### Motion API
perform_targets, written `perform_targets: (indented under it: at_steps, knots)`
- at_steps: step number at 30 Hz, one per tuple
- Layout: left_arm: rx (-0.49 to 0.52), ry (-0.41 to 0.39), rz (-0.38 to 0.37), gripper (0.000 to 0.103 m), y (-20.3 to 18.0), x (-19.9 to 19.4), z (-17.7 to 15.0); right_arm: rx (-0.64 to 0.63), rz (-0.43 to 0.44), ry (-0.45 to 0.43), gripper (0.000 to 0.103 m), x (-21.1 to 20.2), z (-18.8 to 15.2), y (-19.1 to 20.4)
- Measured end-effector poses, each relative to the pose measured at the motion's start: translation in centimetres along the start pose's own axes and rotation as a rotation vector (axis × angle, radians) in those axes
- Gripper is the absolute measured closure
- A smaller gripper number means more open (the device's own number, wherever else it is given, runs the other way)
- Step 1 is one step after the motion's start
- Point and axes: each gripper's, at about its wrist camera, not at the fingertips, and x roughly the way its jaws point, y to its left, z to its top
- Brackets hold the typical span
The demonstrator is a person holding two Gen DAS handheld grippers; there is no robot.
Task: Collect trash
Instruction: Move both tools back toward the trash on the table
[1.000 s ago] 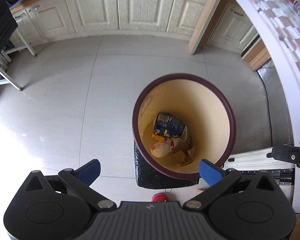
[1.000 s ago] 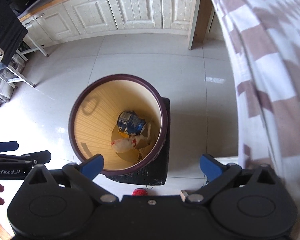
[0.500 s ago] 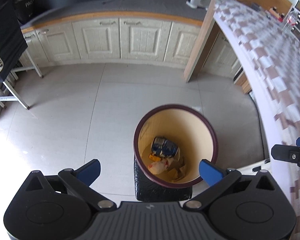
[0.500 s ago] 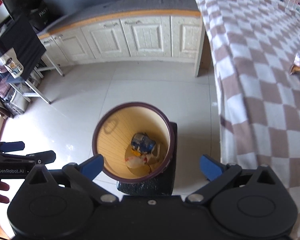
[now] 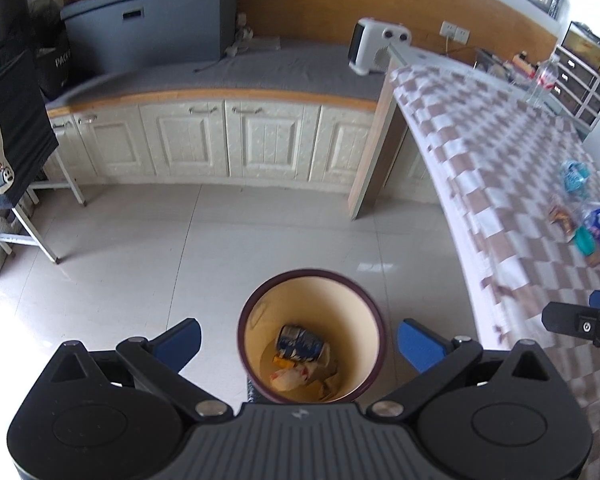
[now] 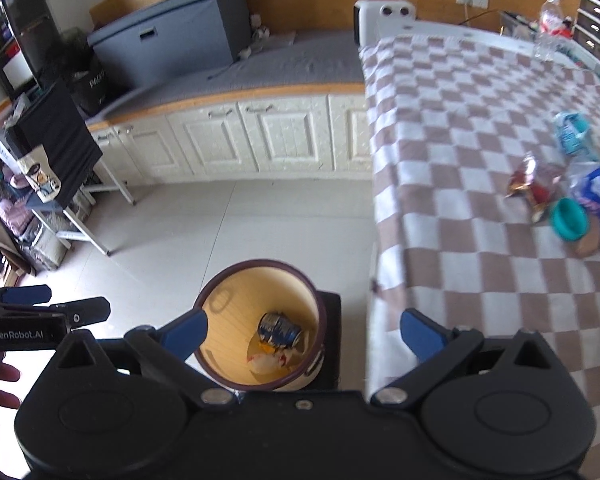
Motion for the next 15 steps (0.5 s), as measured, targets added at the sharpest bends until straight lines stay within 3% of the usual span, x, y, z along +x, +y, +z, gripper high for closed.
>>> perform_targets:
  at_steps: [15]
  knots:
    - [0.027,-0.187,-0.03,0.0,-11.9,-6.2,-0.5,-0.011,-0.042,-0.2,0.0,-9.4,-1.2,-10.0]
